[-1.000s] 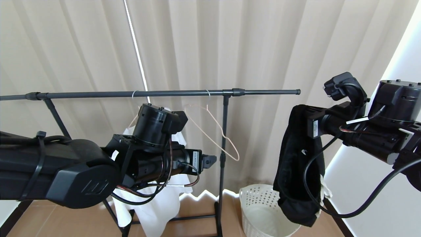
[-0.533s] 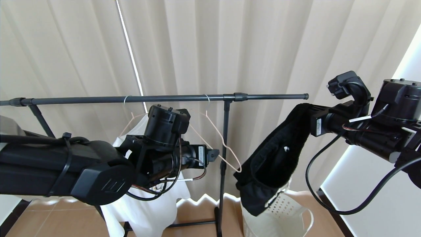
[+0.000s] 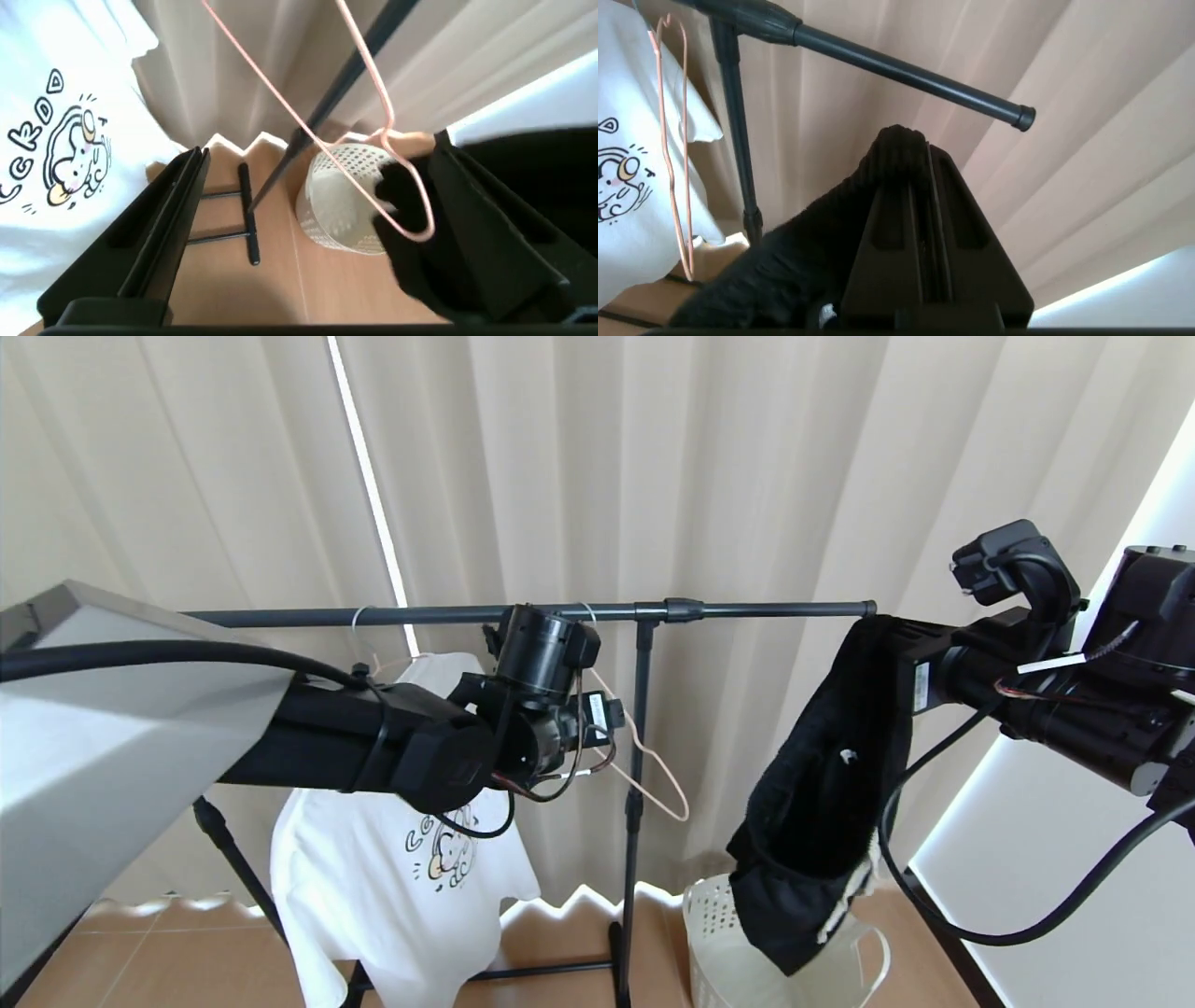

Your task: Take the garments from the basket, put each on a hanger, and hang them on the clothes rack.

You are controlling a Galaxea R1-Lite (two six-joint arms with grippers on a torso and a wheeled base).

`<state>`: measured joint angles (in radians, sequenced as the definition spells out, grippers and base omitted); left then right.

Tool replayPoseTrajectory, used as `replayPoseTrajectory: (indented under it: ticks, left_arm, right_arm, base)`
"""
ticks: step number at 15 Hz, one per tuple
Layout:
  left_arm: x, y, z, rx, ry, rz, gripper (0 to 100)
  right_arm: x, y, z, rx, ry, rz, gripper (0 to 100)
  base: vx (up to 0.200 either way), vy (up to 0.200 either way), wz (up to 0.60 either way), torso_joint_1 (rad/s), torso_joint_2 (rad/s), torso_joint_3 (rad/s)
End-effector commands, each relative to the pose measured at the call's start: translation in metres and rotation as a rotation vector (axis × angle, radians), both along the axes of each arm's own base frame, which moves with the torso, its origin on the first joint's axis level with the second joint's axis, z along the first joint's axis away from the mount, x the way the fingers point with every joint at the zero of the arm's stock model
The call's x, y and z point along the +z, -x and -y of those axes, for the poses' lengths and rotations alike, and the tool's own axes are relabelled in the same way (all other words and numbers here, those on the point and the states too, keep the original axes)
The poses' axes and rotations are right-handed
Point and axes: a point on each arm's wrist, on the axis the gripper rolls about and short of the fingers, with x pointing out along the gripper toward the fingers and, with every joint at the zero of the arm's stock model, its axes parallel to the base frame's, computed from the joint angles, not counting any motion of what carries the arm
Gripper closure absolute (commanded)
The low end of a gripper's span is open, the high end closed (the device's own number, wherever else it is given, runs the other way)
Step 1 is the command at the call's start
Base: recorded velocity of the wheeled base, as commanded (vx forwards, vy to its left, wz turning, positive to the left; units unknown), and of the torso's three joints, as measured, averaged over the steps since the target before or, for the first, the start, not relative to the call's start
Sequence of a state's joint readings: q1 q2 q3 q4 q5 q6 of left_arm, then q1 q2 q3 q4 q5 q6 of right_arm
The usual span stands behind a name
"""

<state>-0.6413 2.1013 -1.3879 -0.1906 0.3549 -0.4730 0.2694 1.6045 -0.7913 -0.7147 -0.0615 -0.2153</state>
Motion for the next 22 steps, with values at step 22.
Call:
replayPoseTrajectory:
  ticks: [22]
  left_arm:
    - [-0.037,-0.051,0.012,0.158,-0.161,-0.107,0]
  right_arm:
    - [0.013,0.013,0.002,0.005,-0.012,0.046,100]
  base:
    - [0.0,0.0,0.0,0.0,0.0,0.0]
